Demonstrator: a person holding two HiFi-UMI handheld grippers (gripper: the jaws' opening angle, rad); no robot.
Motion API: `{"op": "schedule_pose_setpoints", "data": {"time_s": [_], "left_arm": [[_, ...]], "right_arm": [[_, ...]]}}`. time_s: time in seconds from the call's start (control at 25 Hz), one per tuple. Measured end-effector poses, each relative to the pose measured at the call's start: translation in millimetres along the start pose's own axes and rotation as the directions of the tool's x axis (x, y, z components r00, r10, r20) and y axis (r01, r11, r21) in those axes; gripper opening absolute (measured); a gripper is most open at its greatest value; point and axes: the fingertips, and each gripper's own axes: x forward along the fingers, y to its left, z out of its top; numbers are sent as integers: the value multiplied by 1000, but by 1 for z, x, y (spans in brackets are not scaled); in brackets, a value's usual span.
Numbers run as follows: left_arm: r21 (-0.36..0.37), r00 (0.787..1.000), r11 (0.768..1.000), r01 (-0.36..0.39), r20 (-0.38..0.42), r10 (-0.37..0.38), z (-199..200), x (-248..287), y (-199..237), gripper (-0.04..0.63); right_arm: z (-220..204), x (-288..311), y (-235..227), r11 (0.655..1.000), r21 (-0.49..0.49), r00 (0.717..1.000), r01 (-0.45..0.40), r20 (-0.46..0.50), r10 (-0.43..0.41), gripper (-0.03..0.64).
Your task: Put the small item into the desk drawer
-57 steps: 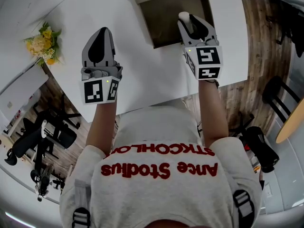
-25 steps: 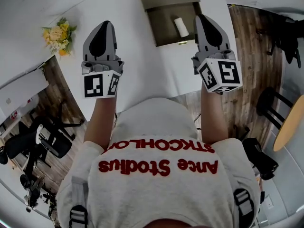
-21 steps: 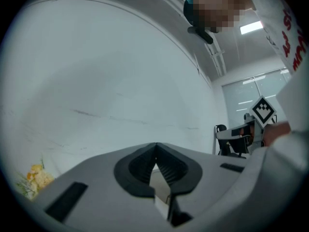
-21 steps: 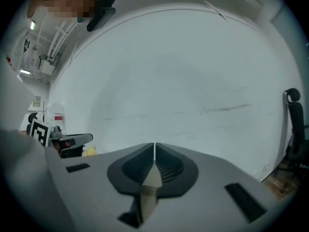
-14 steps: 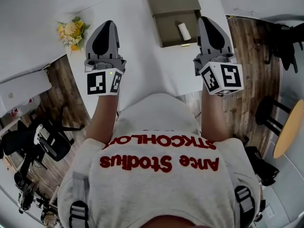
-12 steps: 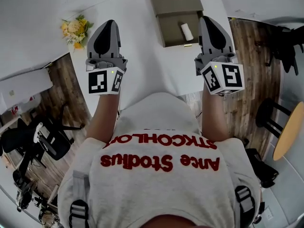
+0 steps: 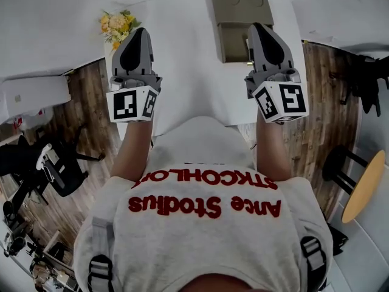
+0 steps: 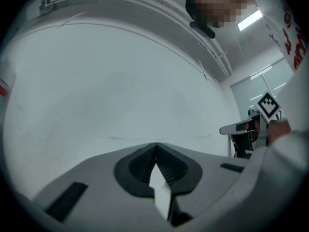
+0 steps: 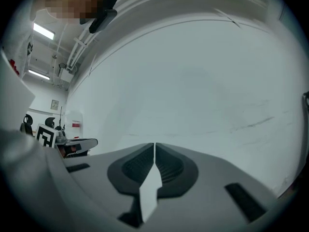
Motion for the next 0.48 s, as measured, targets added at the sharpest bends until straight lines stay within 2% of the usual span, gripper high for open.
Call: {"op": "schedule_pose_setpoints", "data": {"time_s": [0.48], "left_arm": [[24, 994, 995, -97, 43, 96, 21, -41, 37, 8]], "right_arm": [[15, 16, 57, 995, -5, 993, -103, 52, 103, 9]]}}
